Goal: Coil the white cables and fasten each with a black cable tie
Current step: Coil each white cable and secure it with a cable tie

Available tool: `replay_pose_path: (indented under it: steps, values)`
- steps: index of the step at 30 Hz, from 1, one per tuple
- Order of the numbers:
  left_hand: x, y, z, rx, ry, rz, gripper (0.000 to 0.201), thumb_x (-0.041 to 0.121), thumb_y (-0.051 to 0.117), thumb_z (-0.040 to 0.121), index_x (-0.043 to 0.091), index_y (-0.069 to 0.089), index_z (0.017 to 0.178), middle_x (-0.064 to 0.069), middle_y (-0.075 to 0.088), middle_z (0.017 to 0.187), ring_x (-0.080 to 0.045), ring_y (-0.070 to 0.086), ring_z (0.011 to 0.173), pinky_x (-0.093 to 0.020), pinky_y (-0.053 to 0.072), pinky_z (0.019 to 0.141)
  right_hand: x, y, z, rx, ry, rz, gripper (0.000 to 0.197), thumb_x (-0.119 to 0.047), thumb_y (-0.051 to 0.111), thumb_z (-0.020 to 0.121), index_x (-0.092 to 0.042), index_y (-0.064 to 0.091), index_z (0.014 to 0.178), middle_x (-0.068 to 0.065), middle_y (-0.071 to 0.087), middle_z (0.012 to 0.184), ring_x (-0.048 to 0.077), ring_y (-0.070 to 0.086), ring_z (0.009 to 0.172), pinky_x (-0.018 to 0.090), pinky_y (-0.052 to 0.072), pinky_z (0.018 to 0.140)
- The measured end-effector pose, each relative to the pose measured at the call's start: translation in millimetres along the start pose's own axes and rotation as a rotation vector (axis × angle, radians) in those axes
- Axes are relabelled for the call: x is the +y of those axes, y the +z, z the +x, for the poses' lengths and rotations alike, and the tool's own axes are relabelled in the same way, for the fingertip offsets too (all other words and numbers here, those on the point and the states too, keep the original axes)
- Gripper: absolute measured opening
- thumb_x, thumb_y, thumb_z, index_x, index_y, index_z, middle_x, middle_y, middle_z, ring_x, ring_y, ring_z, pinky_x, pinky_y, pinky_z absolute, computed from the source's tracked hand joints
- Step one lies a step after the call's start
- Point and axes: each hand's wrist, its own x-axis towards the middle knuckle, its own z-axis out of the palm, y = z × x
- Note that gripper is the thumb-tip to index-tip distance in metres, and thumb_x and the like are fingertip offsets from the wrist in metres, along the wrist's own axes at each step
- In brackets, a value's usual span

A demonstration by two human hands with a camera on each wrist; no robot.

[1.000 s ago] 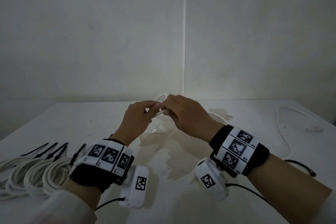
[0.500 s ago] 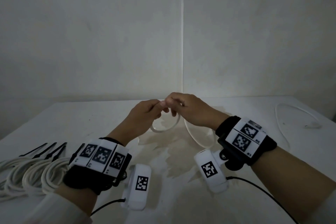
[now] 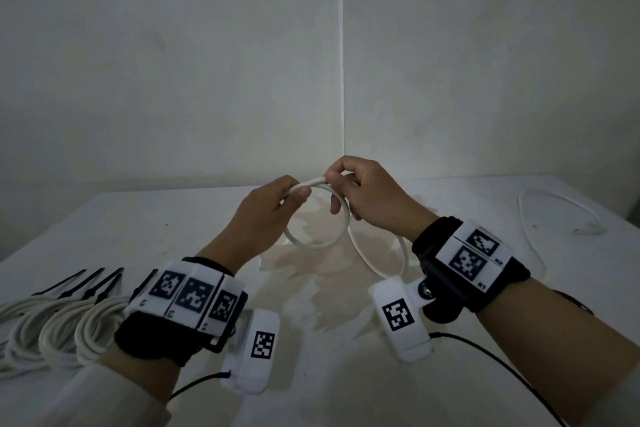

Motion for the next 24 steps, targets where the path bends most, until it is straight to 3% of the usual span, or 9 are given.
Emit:
replay_pose_path:
  steps: [2,5,9,13,19,22,24]
  values:
    - [1.6,-1.5,0.6,0.029,0.004,-0.064,0.026,0.031,0.048,0.094,0.023,0.050,0.069,0.007,0.046,0.062,-0.006,0.039,0.054,-0.017,0.030,0.052,-2.4,-3.5,0.2,-0.005,0.004,0.012,0.020,-0.019,0.045,0.096,-0.019,0.053,0.078,0.000,0.066,0.065,0.001,0.044,0.039,0.016,0.038,0.044]
    - [5.4,-4.4,0.5,0.072,-0.019,-0.181,0.026,0.031,0.055,0.090,0.018,0.056,0.067,0.006,0.052,0.061,0.000,0.042,0.051,-0.012,0.032,0.051,-4.5,-7.7,-0.5,-0.004,0.040,0.083,0.021,-0.018,0.045,0.097,-0.017,0.052,0.077,0.001,0.067,0.068,0.002,0.042,0.036,0.014,0.038,0.042]
    - [5.8,-5.0,-1.2,0.069,-0.034,-0.173,0.027,0.032,0.055,0.090,0.012,0.062,0.072,0.004,0.058,0.064,-0.003,0.044,0.056,-0.016,0.034,0.056,-3.0,-8.0,-1.2,-0.008,0.078,0.139,0.019,-0.019,0.045,0.097,-0.015,0.053,0.081,0.002,0.067,0.068,0.009,0.047,0.038,0.020,0.040,0.047]
    - [6.3,-6.8,-3.2,0.125,-0.033,-0.146,0.023,0.032,0.058,0.088,0.022,0.061,0.068,0.005,0.060,0.063,-0.003,0.048,0.057,-0.013,0.034,0.054,-7.7,-7.1,-3.1,-0.056,0.058,0.088,0.018,-0.023,0.045,0.096,-0.014,0.058,0.087,0.001,0.066,0.070,0.009,0.046,0.038,0.016,0.040,0.043]
    - [7.0,-5.3,-5.9,0.232,-0.089,-0.146,0.025,0.036,0.066,0.081,0.013,0.069,0.074,-0.008,0.065,0.072,-0.009,0.049,0.062,-0.018,0.034,0.057,-6.8,-4.3,-1.9,-0.025,0.034,0.061,0.020,-0.018,0.050,0.094,-0.015,0.062,0.079,0.004,0.070,0.074,0.010,0.048,0.036,0.014,0.040,0.044]
    - [10.1,-6.0,-6.5,0.232,-0.108,-0.128,0.021,0.032,0.056,0.090,0.017,0.066,0.079,0.004,0.060,0.072,-0.006,0.049,0.062,-0.012,0.034,0.058,-3.6,-3.3,0.1,-0.003,0.036,0.049,0.021,-0.016,0.050,0.094,-0.016,0.061,0.076,0.003,0.071,0.075,0.011,0.054,0.041,0.014,0.042,0.047]
    - [9.3,-9.8,-6.6,0.204,-0.155,-0.150,0.029,0.025,0.042,0.097,0.016,0.064,0.080,0.000,0.055,0.072,-0.008,0.049,0.057,-0.020,0.036,0.058,-1.6,-5.3,1.0,-0.013,0.057,0.048,0.021,-0.015,0.050,0.094,-0.015,0.061,0.076,0.006,0.072,0.079,0.010,0.057,0.044,0.015,0.042,0.047]
